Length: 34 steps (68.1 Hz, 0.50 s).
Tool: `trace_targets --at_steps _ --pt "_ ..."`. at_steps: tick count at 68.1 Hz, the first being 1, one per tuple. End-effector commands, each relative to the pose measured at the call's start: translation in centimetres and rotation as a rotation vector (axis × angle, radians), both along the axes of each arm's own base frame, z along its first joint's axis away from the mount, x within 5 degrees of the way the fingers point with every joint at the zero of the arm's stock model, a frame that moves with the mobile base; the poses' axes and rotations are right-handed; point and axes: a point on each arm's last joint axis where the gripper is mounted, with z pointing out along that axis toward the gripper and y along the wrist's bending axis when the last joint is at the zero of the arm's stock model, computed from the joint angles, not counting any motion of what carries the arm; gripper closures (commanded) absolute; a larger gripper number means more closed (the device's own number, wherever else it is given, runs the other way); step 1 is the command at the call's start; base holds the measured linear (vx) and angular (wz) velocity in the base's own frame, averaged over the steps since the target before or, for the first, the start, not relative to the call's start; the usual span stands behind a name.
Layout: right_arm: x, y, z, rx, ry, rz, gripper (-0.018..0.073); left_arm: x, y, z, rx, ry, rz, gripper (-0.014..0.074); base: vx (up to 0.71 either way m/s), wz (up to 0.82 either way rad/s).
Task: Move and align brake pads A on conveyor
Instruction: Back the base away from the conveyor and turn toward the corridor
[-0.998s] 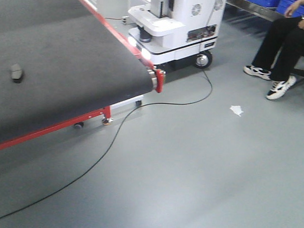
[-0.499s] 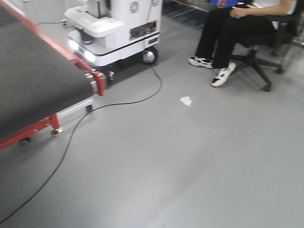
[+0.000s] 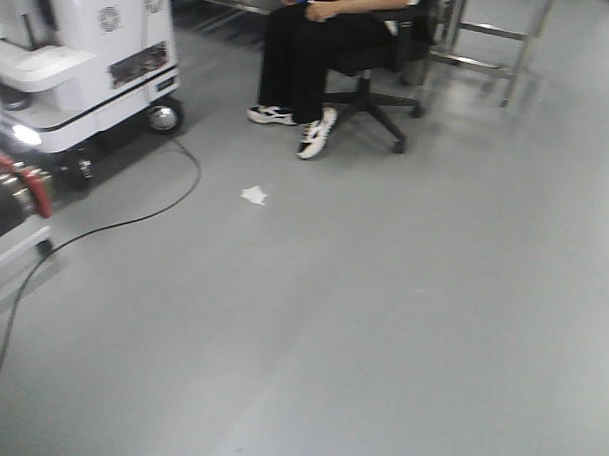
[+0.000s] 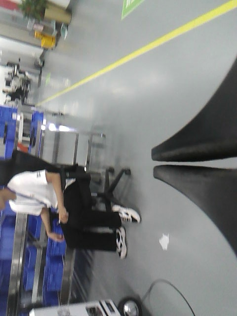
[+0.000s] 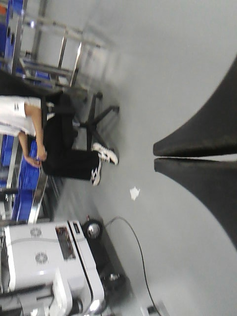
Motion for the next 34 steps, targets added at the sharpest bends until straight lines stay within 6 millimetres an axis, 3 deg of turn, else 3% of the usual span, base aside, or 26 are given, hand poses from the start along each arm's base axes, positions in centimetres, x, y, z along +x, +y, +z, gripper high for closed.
trace_targets --at_steps 1,34 --pt "0.08 0.01 1.47 -0.001 -0.089 0.001 0.0562 0.03 0.18 1.44 -0.033 -0.078 0.019 0.0603 0.04 -0.53" --pt "0.08 0.01 1.47 -0.001 -0.089 0.001 0.0562 0.03 0.18 1.44 -0.033 -0.078 0.019 0.0603 0.06 -0.46"
